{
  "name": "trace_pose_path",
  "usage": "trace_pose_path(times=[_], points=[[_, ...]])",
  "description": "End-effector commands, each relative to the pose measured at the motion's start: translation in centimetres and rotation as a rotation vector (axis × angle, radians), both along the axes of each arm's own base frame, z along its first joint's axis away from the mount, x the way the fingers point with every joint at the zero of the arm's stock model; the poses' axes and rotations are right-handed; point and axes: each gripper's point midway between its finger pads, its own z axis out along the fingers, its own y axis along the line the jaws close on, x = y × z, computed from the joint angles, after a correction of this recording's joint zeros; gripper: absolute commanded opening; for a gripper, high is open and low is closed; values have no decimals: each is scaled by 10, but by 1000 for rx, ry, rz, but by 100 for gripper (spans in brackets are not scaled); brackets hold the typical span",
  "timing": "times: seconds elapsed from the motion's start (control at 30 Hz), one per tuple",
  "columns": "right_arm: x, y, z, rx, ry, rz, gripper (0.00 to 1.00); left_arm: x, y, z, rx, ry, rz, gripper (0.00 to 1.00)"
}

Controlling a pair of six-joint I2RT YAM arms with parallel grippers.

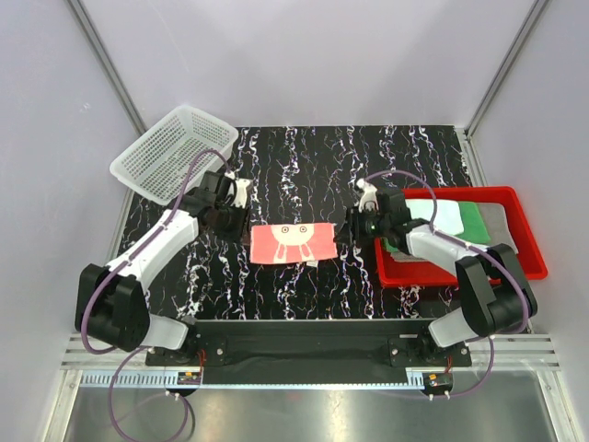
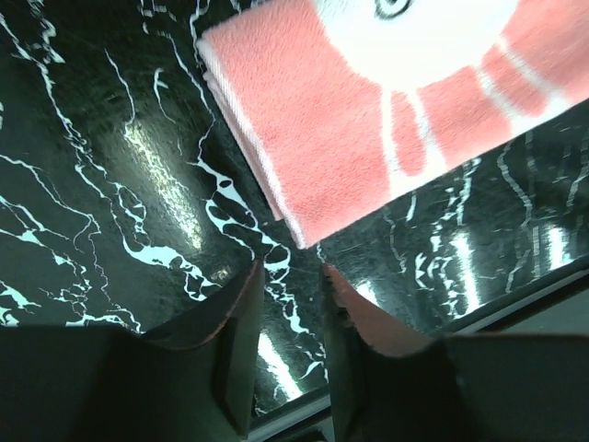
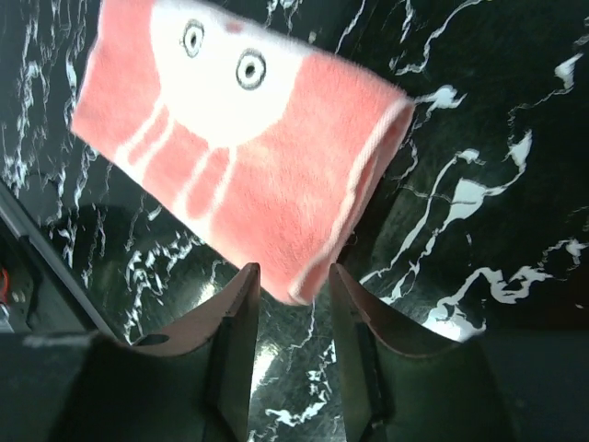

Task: Fold and stack the towels
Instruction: Fold the towel

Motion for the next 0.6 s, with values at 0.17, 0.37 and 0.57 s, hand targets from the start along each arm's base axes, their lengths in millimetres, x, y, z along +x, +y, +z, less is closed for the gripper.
trace_pose_path(times=[0.17,0.37,0.57], points=[[5,25,31,-19,131,-69,42,10,-36,2,-209,4,64,35],[-3,28,-15,-100,305,-120,33,6,-46,-31,-282,106,193,32],[-10,21,-50,-181,375,-161,36,-1,-24,-67,-158,148,300,28]])
